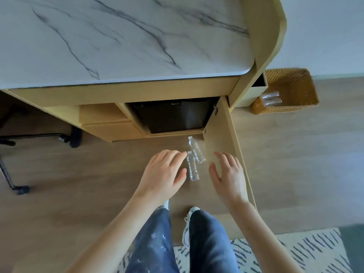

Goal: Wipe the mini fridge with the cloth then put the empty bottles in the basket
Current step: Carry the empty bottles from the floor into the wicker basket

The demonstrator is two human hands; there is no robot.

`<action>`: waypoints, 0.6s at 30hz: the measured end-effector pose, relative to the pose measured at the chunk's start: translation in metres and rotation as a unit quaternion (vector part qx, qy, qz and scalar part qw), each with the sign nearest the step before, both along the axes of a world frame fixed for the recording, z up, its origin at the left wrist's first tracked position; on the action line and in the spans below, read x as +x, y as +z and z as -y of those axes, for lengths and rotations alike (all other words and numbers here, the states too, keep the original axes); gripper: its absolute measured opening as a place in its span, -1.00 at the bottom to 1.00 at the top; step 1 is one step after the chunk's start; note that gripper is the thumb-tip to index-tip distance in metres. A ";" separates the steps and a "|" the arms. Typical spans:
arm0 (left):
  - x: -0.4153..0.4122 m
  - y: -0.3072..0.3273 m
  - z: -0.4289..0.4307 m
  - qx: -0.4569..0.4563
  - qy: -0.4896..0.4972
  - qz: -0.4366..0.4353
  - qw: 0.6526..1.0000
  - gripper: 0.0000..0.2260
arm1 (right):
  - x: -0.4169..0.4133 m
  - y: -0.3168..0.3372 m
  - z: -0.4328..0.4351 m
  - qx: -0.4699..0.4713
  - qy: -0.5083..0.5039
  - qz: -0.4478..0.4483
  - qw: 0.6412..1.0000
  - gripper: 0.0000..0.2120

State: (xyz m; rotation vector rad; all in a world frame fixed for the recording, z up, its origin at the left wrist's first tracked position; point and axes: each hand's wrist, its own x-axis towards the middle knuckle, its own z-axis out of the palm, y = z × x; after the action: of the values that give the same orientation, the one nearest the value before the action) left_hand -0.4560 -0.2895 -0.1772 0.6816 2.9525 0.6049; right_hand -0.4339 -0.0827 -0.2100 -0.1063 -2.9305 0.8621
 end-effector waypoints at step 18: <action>-0.089 -0.602 -0.065 0.005 0.114 0.209 0.971 -0.61 | -0.093 -0.587 -0.023 -0.025 -0.012 0.115 0.993 -0.63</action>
State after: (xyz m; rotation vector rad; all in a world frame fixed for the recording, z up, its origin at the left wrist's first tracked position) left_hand -0.5450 -0.2247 -0.7792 0.1807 2.6429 0.6817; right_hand -0.5265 -0.0594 -0.7965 -0.2613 -3.1115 0.9830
